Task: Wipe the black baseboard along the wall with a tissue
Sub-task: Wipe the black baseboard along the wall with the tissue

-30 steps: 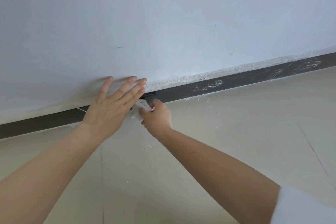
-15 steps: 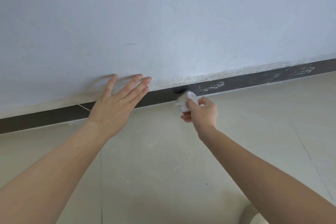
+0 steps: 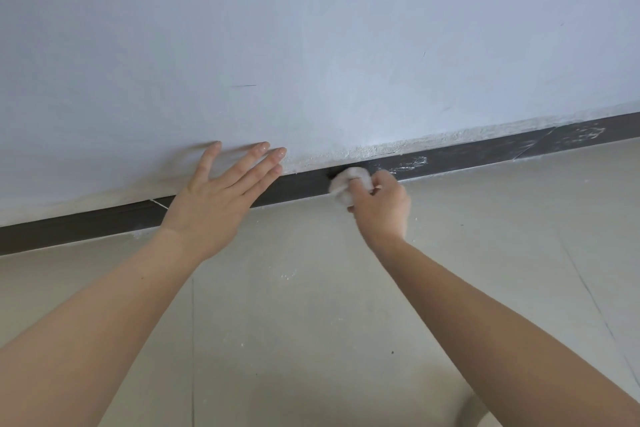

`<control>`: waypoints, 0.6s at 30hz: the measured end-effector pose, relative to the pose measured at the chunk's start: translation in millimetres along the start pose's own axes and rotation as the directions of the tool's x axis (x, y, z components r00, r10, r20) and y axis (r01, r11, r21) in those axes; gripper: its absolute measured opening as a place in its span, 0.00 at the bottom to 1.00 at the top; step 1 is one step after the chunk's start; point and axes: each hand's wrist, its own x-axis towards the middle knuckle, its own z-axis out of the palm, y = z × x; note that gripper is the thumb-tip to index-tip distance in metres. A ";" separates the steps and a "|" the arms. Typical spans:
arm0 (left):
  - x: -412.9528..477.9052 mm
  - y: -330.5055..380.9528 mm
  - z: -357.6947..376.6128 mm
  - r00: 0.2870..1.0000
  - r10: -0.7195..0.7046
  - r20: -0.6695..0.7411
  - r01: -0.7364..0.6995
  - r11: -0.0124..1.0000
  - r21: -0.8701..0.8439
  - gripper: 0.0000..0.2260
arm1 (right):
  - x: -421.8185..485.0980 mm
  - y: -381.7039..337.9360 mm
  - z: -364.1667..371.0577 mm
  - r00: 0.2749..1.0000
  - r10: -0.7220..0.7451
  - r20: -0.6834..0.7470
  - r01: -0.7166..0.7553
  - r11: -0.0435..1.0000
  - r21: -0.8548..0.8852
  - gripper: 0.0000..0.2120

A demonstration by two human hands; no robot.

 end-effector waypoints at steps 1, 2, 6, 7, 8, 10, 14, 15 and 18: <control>-0.6 -3.2 1.4 1.000 0.003 -0.017 -0.004 1.000 -0.029 0.31 | 4.9 7.1 -7.1 0.997 0.053 -0.048 -0.052 0.999 0.013 0.16; -1.2 -6.7 1.7 0.999 0.009 -0.032 -0.011 0.998 -0.062 0.32 | 7.0 14.0 -12.2 0.995 0.081 -0.064 -0.080 0.997 0.015 0.15; -2.9 -19.6 -1.5 0.997 0.029 -0.072 -0.044 0.975 -0.216 0.31 | -19.9 17.9 1.2 0.979 -0.011 0.202 0.022 0.998 -0.051 0.14; -3.3 -21.7 -2.6 0.997 0.030 -0.078 -0.048 0.971 -0.235 0.31 | -32.6 12.4 13.7 0.949 -0.039 0.314 0.060 0.997 -0.058 0.14; -3.6 -23.2 -3.7 0.996 0.029 -0.081 -0.048 0.968 -0.245 0.31 | -44.3 5.5 28.5 0.911 -0.049 0.409 0.078 0.995 -0.054 0.15; -3.1 -25.1 -5.5 0.996 0.023 -0.081 -0.044 0.962 -0.271 0.31 | -60.9 -9.2 61.4 0.858 -0.016 0.514 0.027 1.000 -0.014 0.14; -2.7 -24.5 -8.7 0.998 -0.012 -0.058 -0.008 0.942 -0.335 0.32 | -71.2 -34.9 108.1 0.839 0.107 0.533 -0.233 0.957 0.174 0.14; -2.7 -24.4 -9.0 0.999 -0.014 -0.052 -0.004 0.940 -0.340 0.32 | -71.7 -38.8 112.1 0.849 0.130 0.512 -0.277 0.934 0.223 0.14; -4.0 -25.5 -7.4 0.999 -0.027 -0.043 0.010 0.936 -0.352 0.33 | -61.3 -31.3 104.8 0.904 0.167 0.393 -0.295 0.910 0.290 0.13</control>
